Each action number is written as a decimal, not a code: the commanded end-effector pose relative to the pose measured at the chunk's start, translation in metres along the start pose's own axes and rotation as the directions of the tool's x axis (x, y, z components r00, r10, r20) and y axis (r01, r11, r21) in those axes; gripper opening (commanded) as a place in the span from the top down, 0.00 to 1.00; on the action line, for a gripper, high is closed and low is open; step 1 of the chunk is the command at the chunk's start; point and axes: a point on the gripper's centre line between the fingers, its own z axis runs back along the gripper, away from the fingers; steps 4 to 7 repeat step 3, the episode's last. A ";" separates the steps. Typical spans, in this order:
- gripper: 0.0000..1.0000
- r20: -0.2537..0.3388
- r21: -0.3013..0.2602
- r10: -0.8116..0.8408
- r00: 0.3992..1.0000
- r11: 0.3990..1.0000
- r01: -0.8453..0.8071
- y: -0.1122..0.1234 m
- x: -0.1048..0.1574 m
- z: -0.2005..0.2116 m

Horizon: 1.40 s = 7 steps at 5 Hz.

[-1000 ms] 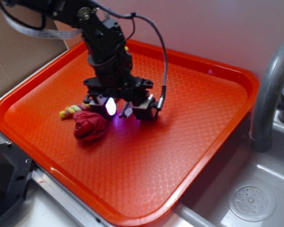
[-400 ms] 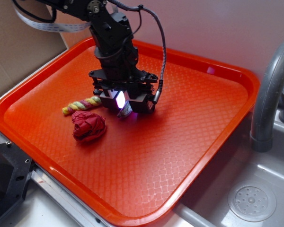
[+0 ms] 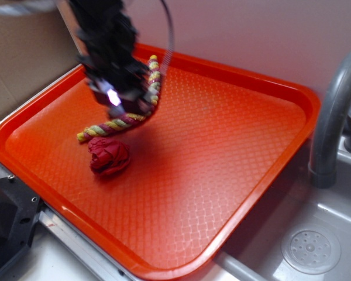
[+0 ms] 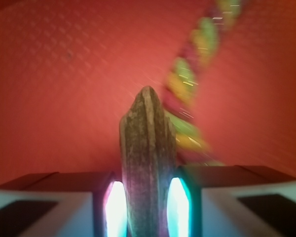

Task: Grab the wood chip.

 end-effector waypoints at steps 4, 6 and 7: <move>1.00 0.020 0.078 -0.129 0.991 0.989 0.128 0.023 0.003 0.124; 1.00 0.020 0.078 -0.129 0.991 0.989 0.128 0.023 0.003 0.124; 1.00 0.020 0.078 -0.129 0.991 0.989 0.128 0.023 0.003 0.124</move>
